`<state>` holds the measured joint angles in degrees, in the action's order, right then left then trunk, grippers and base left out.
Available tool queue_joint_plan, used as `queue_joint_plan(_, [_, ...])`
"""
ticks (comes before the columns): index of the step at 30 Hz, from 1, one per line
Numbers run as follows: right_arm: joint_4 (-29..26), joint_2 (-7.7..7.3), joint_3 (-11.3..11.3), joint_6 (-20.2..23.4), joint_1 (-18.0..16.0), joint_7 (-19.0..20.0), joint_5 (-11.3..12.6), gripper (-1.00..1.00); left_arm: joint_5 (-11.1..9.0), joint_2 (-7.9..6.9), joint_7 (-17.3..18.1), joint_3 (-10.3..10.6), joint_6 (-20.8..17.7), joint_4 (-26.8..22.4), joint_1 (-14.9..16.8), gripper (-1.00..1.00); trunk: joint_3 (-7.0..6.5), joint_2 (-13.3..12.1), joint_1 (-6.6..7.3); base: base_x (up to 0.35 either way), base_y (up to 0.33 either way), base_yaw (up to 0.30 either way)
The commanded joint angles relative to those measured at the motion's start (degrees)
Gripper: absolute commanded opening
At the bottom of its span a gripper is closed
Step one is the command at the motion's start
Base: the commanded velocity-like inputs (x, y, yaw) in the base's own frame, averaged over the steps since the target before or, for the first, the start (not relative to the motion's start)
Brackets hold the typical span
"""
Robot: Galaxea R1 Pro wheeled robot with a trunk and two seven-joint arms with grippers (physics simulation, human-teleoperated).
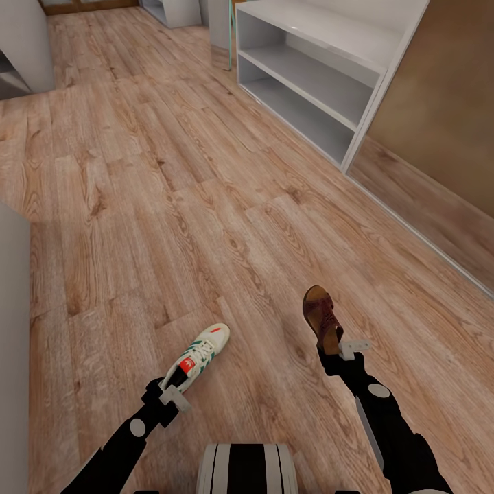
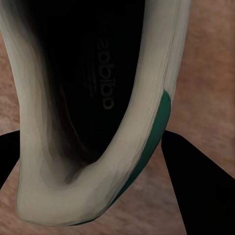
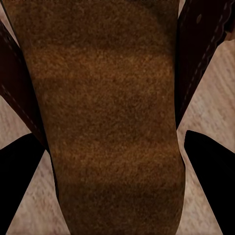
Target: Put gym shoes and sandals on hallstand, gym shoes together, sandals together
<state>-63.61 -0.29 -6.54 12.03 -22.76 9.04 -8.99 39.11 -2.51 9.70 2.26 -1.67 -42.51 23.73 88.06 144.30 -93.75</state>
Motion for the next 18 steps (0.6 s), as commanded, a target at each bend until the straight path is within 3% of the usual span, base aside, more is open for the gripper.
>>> queue_joint_plan(1, [-0.1, 0.03, -0.1, 0.3, 0.0, 0.4, -0.6, -1.0, 0.4, -0.04, 0.2, 0.1, -0.2, -0.1, 0.0, -1.0, 0.03, 0.0, 0.01, 0.0, 0.0, 0.0])
queue_joint_plan(18, [-0.1, 0.03, -0.1, 0.3, 0.0, 0.4, -0.6, -1.0, 0.4, 0.05, 0.2, 0.2, -0.2, -0.2, 0.0, -1.0, 0.03, 0.0, 0.01, 0.0, 0.0, 0.0])
